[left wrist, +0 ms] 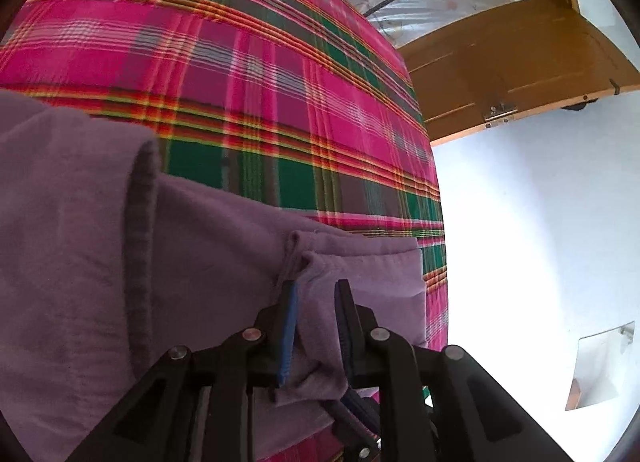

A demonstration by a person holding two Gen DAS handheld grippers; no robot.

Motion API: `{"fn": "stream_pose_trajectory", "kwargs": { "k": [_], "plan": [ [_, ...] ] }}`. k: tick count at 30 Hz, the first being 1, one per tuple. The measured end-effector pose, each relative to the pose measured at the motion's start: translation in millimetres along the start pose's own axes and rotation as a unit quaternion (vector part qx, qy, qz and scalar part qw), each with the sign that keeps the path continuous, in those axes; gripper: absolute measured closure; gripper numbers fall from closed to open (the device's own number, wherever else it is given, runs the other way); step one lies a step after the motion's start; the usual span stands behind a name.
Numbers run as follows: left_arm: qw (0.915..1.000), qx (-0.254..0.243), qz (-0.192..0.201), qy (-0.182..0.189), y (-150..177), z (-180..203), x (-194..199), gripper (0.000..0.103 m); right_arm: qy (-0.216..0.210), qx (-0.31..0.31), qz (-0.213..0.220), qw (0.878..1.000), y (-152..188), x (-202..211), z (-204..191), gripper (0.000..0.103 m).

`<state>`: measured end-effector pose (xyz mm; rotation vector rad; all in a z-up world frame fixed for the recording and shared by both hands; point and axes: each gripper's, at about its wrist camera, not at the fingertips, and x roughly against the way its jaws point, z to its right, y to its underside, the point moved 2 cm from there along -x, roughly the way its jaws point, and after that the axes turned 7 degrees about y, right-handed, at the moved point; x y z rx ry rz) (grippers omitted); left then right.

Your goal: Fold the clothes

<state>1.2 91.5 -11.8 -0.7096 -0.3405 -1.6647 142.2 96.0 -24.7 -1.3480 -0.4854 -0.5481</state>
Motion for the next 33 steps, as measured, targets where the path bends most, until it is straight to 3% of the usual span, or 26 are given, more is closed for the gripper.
{"fn": "stream_pose_trajectory", "kwargs": {
  "k": [8, 14, 19, 22, 26, 33],
  "plan": [
    [0.9991, 0.007, -0.033, 0.025, 2.4, 3.6, -14.1, 0.082, -0.002, 0.002, 0.02, 1.0, 5.0, 7.2, 2.5, 0.1],
    [0.9988, 0.005, -0.027, 0.04, 1.7, 9.6, -16.3, 0.082, -0.013, -0.004, 0.014, 1.0, 6.3, 5.2, 9.1, 0.099],
    [0.9978, -0.006, -0.008, 0.066, -4.5, 18.9, -10.1, 0.082, -0.014, -0.011, 0.012, 1.0, 6.6, 3.1, 13.8, 0.095],
    [0.9964, -0.014, -0.007, 0.083, -4.3, 24.5, -12.5, 0.082, -0.016, -0.014, 0.01, 1.0, 6.8, 1.8, 16.7, 0.087],
    [0.9962, -0.015, 0.006, 0.085, -7.1, 26.3, -15.1, 0.081, -0.018, -0.028, 0.014, 0.999, 6.0, 3.6, 25.1, 0.083],
    [0.9908, 0.012, 0.064, 0.118, -15.4, 13.0, -2.6, 0.081, -0.047, -0.086, 0.015, 0.995, 1.6, 6.8, 54.8, 0.076]
  ]
}}
